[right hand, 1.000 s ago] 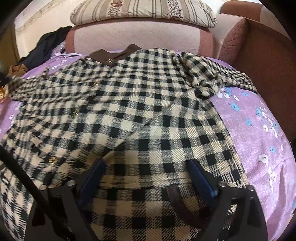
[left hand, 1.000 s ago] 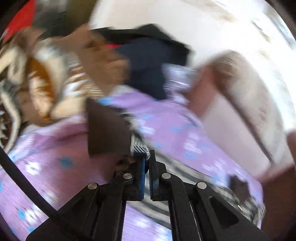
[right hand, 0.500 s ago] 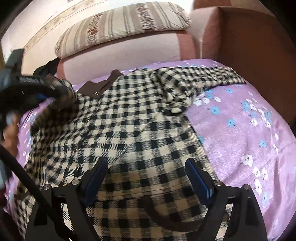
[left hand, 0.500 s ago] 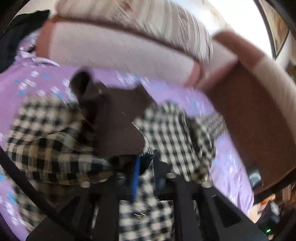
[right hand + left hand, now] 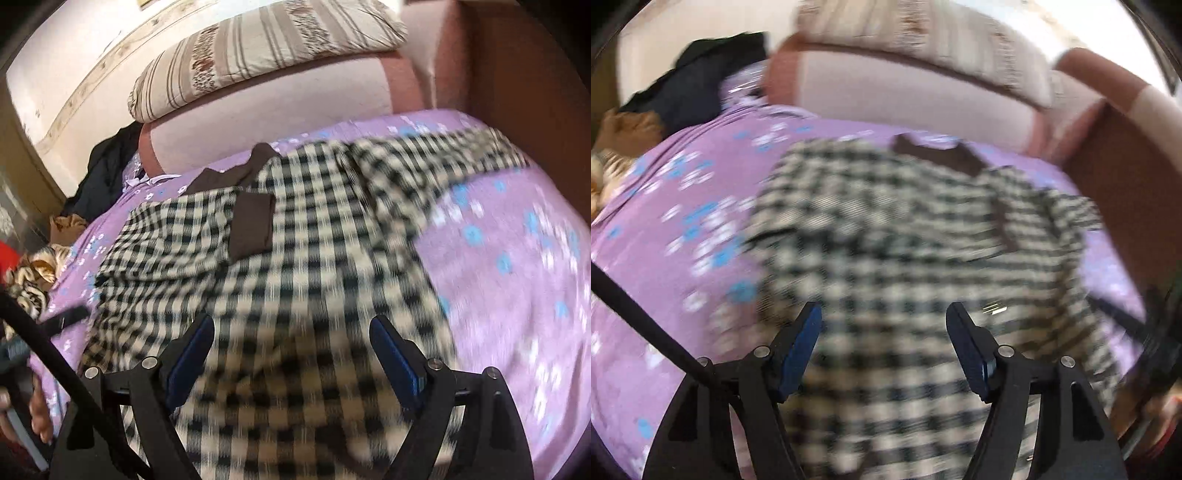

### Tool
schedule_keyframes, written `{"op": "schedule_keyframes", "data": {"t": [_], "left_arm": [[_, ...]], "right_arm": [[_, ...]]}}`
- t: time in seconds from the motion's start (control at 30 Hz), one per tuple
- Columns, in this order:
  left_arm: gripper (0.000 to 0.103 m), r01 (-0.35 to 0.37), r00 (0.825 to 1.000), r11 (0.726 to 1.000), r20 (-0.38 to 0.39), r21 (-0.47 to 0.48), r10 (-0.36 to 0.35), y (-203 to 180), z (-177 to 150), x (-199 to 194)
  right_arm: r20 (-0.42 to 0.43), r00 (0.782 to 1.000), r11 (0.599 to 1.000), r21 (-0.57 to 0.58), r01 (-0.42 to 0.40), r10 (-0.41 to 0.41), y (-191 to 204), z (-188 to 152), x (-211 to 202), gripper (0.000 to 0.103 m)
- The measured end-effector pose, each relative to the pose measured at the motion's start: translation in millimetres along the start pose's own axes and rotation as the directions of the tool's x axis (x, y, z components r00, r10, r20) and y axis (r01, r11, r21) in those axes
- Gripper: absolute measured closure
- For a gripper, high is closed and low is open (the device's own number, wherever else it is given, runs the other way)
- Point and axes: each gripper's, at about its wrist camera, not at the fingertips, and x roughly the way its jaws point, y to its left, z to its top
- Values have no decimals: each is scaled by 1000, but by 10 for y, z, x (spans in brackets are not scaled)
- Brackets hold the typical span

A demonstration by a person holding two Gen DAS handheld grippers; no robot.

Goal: Fold large clothes

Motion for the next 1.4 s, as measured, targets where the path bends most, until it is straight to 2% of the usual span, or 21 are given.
{"op": "schedule_keyframes", "data": {"t": [0.1,0.3,0.37,0.4,0.43,0.5,0.53,0.6,0.7,0.77,0.8,0.9,1.0,1.07,1.1,1.13,1.2,1.27,1.3,1.37,1.4], "left_arm": [[34,-60,998,998,-18,-16,59,230,-104,64],[34,-73,997,997,35,31,72,200,-149,95],[34,-78,996,996,35,47,76,179,-149,133],[34,-78,997,996,28,51,76,176,-151,160],[34,-78,997,995,16,55,78,174,-156,193],[34,-84,996,995,-8,58,85,172,-177,269],[34,-87,996,994,-16,61,88,166,-186,295],[34,-106,993,991,-34,77,109,141,-220,363],[34,-134,989,985,-55,109,140,97,-295,448],[34,-162,985,977,-33,140,168,46,-347,461],[34,-176,983,972,-19,156,181,16,-370,461],[31,-177,983,972,-9,156,181,20,-380,468],[30,-162,986,978,-6,135,164,62,-373,466],[30,-167,986,976,0,137,169,46,-380,464],[29,-171,985,975,4,139,172,41,-385,465],[28,-174,985,975,6,139,175,32,-391,465],[28,-173,985,975,7,139,174,35,-390,468],[27,-171,985,975,7,139,172,39,-392,467],[27,-169,985,976,7,138,170,38,-395,470],[26,-169,985,976,8,139,170,38,-394,473],[25,-170,985,976,8,139,170,37,-395,474]], "right_arm": [[-30,999,1000,-10,25,-26,71,300,294,13],[-150,989,997,76,26,-14,172,624,1076,14],[-178,984,997,78,25,-11,248,639,1248,19],[-188,982,998,63,27,-14,296,644,1309,32],[-194,981,999,46,23,-14,347,651,1358,59],[-207,978,1000,27,6,0,408,682,1399,89],[-207,978,1000,24,-6,11,418,703,1400,91],[-183,982,999,-21,31,-34,429,774,1362,92],[-165,979,992,-36,117,-121,349,858,1352,96],[-164,962,976,-35,213,-216,216,893,1408,102],[-173,951,966,-33,255,-257,105,881,1434,102],[-173,966,980,28,197,-190,-97,893,1386,102],[-156,979,988,60,146,-135,-342,1003,1149,102],[-114,985,983,115,144,-131,-673,1120,908,99],[-102,985,978,144,152,-138,-832,1182,853,93],[-83,984,965,198,174,-160,-1099,1236,749,79],[-63,975,934,282,221,-212,-1485,1277,613,59],[-57,967,876,411,251,-250,-2019,1303,522,57],[-58,968,854,459,244,-246,-2167,1315,526,57],[-38,978,788,586,189,-206,-2599,1321,531,56],[-33,980,769,615,173,-195,-2705,1324,544,55]]}}
